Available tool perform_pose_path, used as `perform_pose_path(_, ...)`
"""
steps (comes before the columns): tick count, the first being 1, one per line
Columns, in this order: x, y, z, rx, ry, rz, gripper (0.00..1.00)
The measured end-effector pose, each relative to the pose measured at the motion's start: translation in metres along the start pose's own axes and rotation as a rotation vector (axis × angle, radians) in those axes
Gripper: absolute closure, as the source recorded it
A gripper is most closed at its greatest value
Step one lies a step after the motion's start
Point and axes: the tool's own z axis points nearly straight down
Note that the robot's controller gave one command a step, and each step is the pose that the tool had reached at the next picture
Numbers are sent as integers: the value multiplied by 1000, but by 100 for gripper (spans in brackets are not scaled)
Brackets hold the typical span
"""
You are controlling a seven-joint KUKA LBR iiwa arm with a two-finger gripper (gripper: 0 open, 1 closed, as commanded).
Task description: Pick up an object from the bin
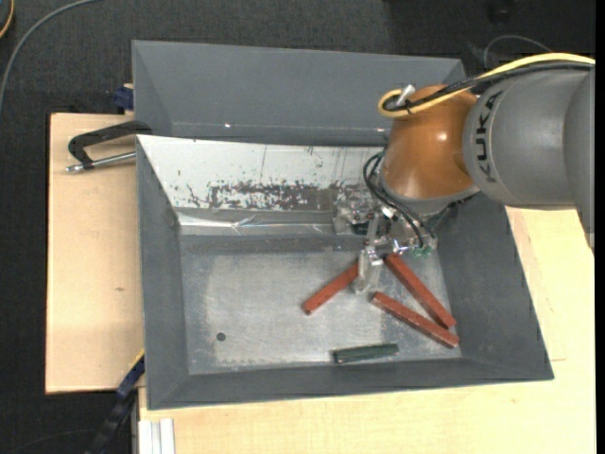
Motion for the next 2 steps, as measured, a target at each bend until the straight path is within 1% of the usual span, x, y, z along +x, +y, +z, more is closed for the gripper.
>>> perform_pose_path(1,2,4,1,-4,5,-2,100)
perform_pose_path(2,28,4,-175,-1,-3,-304,100)
